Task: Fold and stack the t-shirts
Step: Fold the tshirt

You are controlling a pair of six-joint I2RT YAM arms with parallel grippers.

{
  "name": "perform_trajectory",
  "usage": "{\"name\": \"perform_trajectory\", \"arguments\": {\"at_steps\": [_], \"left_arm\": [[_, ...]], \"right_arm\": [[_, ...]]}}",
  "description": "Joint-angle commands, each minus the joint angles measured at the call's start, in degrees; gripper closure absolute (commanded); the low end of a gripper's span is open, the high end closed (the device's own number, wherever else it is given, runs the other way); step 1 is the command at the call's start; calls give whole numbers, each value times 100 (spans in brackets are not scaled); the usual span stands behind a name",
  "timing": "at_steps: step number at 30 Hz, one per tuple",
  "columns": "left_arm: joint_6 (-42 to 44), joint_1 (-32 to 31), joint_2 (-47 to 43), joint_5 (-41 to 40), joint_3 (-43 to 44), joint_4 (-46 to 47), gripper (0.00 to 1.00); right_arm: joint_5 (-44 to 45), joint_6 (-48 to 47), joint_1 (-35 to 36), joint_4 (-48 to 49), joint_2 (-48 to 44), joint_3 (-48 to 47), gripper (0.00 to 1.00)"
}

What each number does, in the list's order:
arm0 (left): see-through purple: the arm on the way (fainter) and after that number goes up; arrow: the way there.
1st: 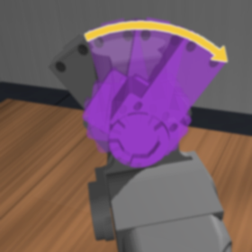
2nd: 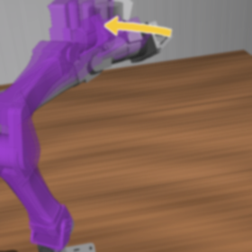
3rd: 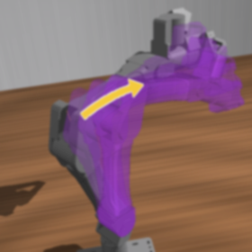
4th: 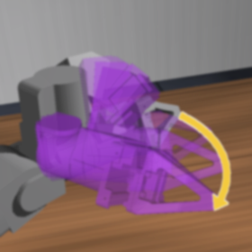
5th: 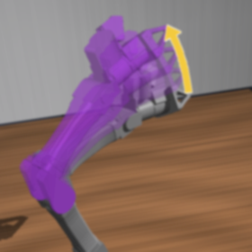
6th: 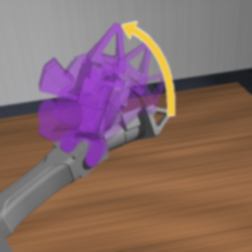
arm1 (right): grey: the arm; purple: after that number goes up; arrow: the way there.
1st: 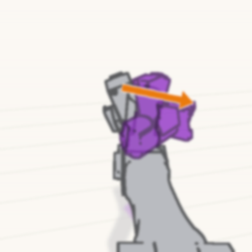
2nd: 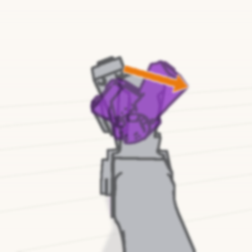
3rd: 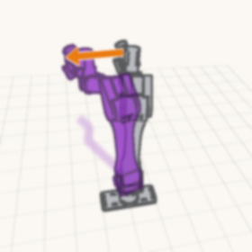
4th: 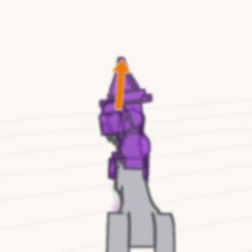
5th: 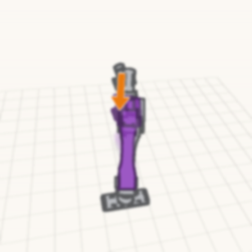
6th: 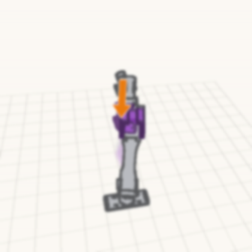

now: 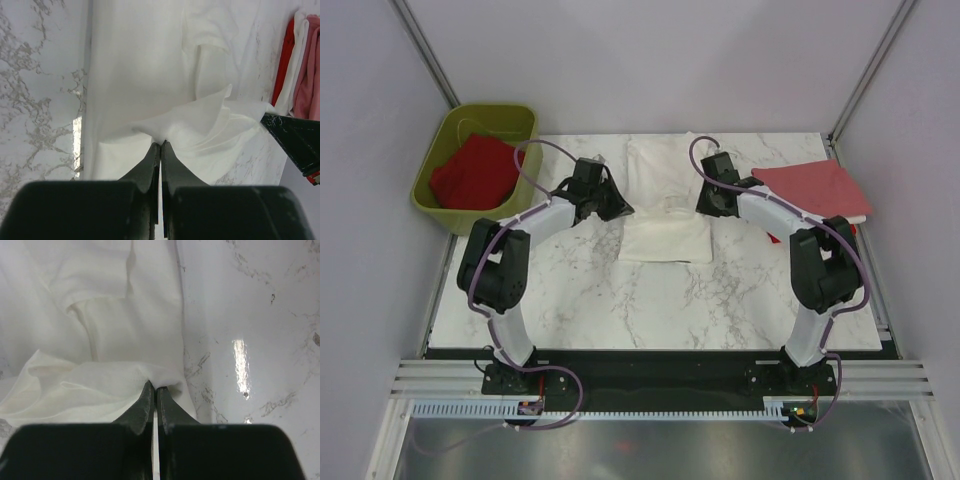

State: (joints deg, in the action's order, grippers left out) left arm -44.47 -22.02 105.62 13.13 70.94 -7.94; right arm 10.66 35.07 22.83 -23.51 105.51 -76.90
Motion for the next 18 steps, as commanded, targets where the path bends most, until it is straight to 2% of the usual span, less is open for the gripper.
{"name": "perform_trajectory", "arguments": {"at_steps": [1,8,9,10,11,12,13,15,16,18], "left_arm": [[70,163,37,173,184,390,98],[131,303,563,498,806,469,98],[140,321,652,629,903,513,96],[149,365,766,734,1000,574,84],[149,383,984,822,1227,592,66],[123,418,1056,971,1308,601,44],[123,453,1109,1042,1352,653,20],[166,462,988,973,1257,768,7],[254,462,899,955,1152,777,1],[289,462,506,842,686,1119,0]], "right_arm": [[-169,-176,-33,285,74,-430,100],[-55,-176,-77,285,495,-879,100],[-29,-141,-103,285,549,-957,98],[102,-115,-121,277,610,-1002,94],[190,-62,-138,285,680,-1028,67],[296,-36,-147,364,716,-1054,51],[471,-18,-139,373,734,-1072,39],[517,-35,-147,382,690,-1029,15],[482,-61,-139,460,603,-924,15],[253,-70,-139,828,199,-382,15]]}}
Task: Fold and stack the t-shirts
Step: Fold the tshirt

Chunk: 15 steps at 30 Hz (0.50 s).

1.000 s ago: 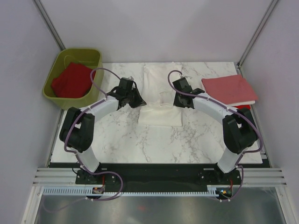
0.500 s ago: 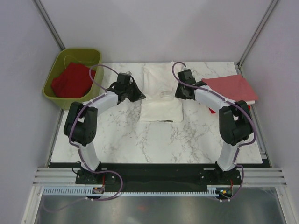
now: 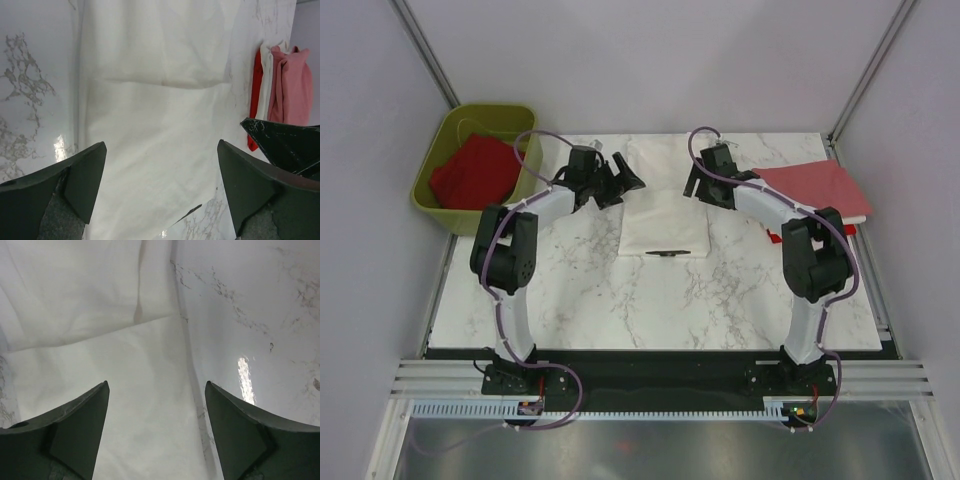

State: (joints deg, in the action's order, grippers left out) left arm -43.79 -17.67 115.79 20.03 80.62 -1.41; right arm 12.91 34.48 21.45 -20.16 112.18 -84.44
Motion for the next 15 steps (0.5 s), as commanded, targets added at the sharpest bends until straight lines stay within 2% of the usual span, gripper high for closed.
{"name": "perform_trajectory", "arguments": {"at_steps": [1,4,6,8,11,15], "left_arm": [[213,27,-661,115,-458,518,0],[143,-25,-1406,27,-1650,905,1],[134,-87,-1733,-78,-2075,1002,3],[125,-184,-2164,-131,-2644,1011,9],[169,-342,-2525,-368,-3225,994,14],[213,-377,-2509,-255,-3456,888,24]], "right_arm": [[10,41,-9,548,-634,550,15],[-174,50,-9,698,-1285,1253,22],[-366,94,-10,663,-1681,1787,27],[-612,85,-1,636,-2014,2141,32],[-1070,33,-1,820,-2261,2774,37],[-1536,67,-1,1163,-2192,3284,44]]}}
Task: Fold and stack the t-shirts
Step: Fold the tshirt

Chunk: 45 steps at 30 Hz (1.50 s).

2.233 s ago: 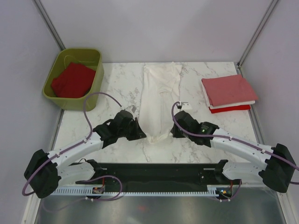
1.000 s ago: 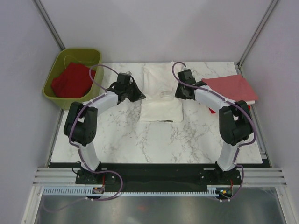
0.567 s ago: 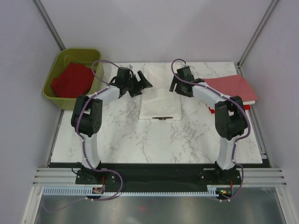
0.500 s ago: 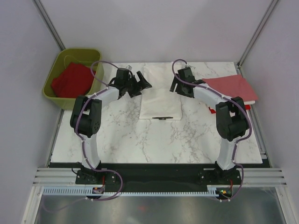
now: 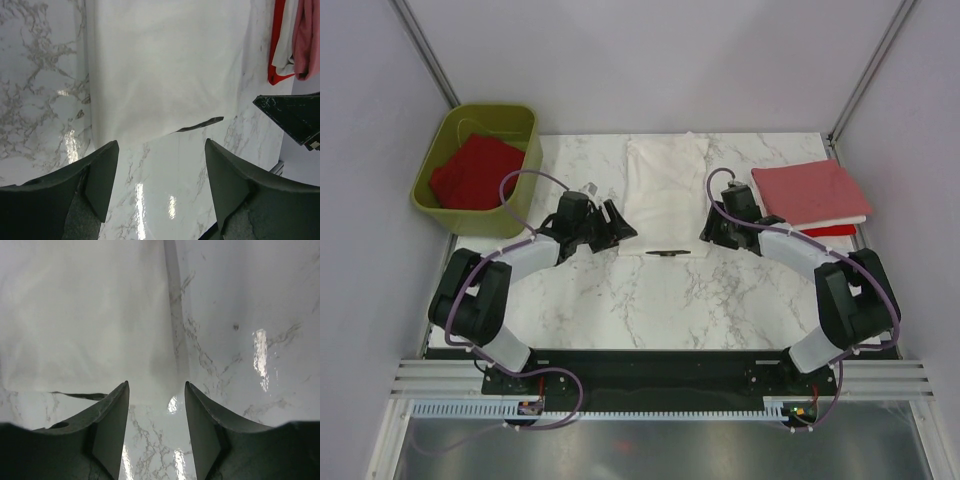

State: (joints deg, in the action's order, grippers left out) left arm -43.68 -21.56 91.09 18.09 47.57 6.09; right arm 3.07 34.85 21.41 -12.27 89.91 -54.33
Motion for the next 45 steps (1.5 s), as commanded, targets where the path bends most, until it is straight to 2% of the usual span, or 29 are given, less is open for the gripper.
{"name": "perform_trajectory", "arguments": {"at_steps": [1,10,16,22,25,33,35,36,37,38,40,41,45], "left_arm": [[193,-6,-12,-34,-221,130,26],[123,-41,180,-121,-276,-72,28],[97,-24,567,-270,-248,-240,33],[97,-24,770,-288,-275,-240,36],[97,-24,840,-314,-240,-239,39],[53,-15,1315,-33,-20,-240,46],[61,-15,1350,-33,-2,-248,52],[61,-6,1385,10,6,-240,60],[61,-15,1420,19,24,-248,65],[61,-6,1412,28,33,-248,71],[61,-6,1264,20,-72,-187,95],[35,-15,1175,-33,-125,-152,98],[9,-41,613,-95,-511,41,98]], "right_arm": [[-675,48,4,401,79,317,45],[-835,233,-5,770,211,792,49],[-984,285,-75,893,518,722,64],[-1036,250,-278,1051,563,783,64],[-1177,259,-295,1122,642,757,74],[-1309,250,-286,1183,677,757,82],[-1335,242,-295,1183,686,748,88],[-1353,233,-295,1183,677,748,90],[-1379,224,-295,1183,668,739,99],[-1388,206,-295,1183,660,739,100],[-1432,198,-286,1331,546,765,100],[-1467,198,-286,1376,484,818,100],[-1538,276,-286,1508,124,1055,100]]}}
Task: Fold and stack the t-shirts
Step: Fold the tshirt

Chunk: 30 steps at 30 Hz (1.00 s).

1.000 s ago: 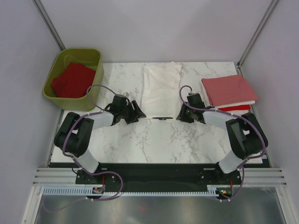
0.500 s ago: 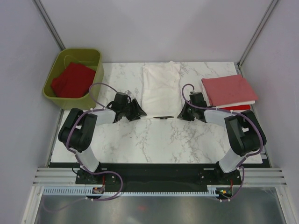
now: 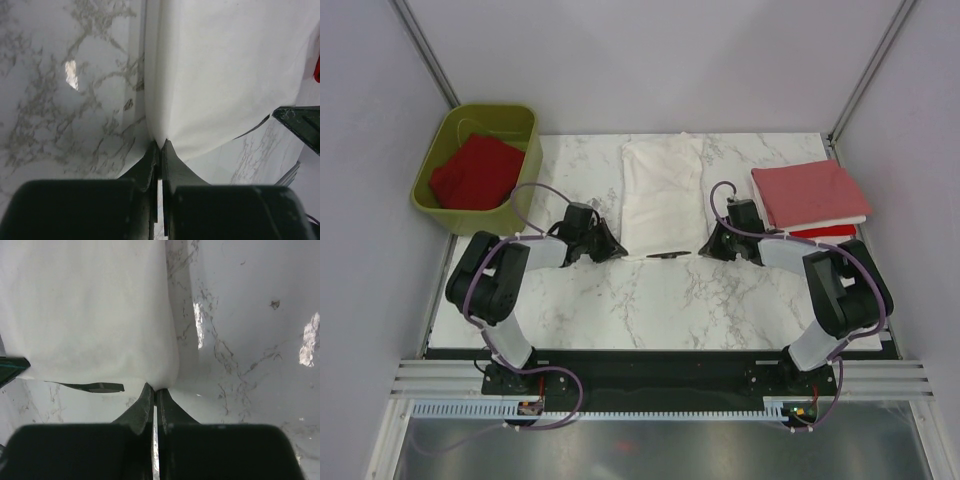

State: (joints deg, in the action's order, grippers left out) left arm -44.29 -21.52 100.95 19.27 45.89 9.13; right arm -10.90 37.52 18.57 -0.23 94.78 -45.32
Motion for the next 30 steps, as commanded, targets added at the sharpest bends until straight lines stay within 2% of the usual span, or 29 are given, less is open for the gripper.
{"name": "perform_trajectory", "arguments": {"at_steps": [1,5,8,11,14,18,24,30], "left_arm": [[61,-54,-478,-213,-500,-193,98],[17,-107,-1023,-248,-792,-104,98],[-9,-142,-1208,32,-967,-34,98],[-62,-238,-1542,235,-1204,28,98],[-106,-344,-2261,166,-1503,-77,98],[-220,-695,-3595,-81,-1925,-674,98],[-492,-1407,-4837,-362,-2092,-1746,98],[-870,-1724,-6015,-363,-2400,-2186,98]], "right_arm": [[-141,10,-11,304,-512,190,100],[-185,45,-2,427,-899,462,100],[-211,63,6,384,-1365,637,100],[-334,71,7,147,-1962,805,100],[-291,28,42,-229,-2647,989,100],[-378,-95,50,-679,-3490,1165,100],[-843,-78,59,-1198,-4527,1385,100],[-985,-113,77,-2041,-5468,1219,100]]}}
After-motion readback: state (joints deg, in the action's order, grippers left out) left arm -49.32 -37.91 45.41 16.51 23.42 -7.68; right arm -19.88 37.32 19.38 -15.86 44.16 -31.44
